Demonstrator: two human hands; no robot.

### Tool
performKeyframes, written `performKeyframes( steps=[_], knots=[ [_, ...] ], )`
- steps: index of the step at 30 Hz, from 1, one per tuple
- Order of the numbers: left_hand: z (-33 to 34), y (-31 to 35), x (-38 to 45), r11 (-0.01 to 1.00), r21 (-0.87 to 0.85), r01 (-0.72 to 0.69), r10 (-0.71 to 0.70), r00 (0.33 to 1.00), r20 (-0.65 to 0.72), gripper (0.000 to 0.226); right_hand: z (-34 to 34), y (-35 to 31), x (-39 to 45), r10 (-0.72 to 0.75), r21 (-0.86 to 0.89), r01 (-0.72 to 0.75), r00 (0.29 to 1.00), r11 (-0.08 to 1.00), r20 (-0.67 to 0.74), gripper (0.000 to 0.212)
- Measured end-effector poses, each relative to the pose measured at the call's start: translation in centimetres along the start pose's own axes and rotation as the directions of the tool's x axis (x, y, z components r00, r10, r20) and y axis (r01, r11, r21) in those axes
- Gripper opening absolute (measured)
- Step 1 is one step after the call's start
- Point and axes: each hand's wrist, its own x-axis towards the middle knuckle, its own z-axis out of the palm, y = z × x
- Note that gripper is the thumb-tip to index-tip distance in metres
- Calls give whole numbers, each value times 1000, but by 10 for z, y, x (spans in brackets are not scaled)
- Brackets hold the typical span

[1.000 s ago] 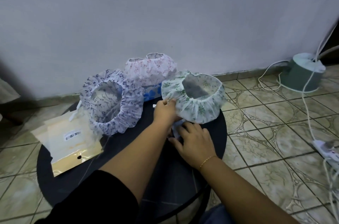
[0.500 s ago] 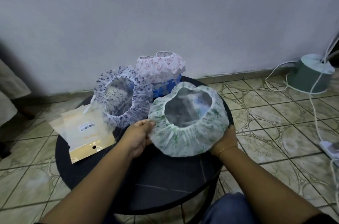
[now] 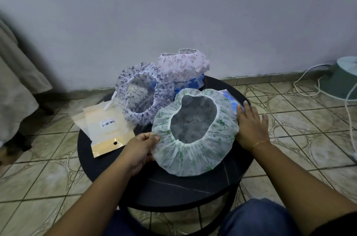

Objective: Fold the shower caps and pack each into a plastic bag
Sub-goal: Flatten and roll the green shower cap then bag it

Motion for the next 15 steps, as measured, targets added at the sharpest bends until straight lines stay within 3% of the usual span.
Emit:
performKeyframes(
  steps=[3, 5, 9, 13, 15],
  knots=[
    [-4, 1, -6, 998, 63, -31, 34, 999, -42, 4, 3, -6, -13, 47, 368, 78, 947, 926, -317, 43],
    [-4, 3, -12, 984, 157, -84, 100, 990, -95, 7, -3, -13, -24, 134, 617, 133, 921, 776, -367, 38],
    [-3, 5, -21, 881, 434, -191, 301, 932, -202, 18, -15, -30, -38, 196, 932, -56, 981, 357, -16, 36],
    [1, 6, -28, 841, 492, -223, 361, 909, -207, 37, -16, -38, -42, 122, 959, -283, 953, 33, 277, 74],
    [2, 5, -30, 831, 493, -259, 392, 900, -188, 48, -11, -40, -40, 121, 940, -331, 933, -86, 340, 72]
  ],
)
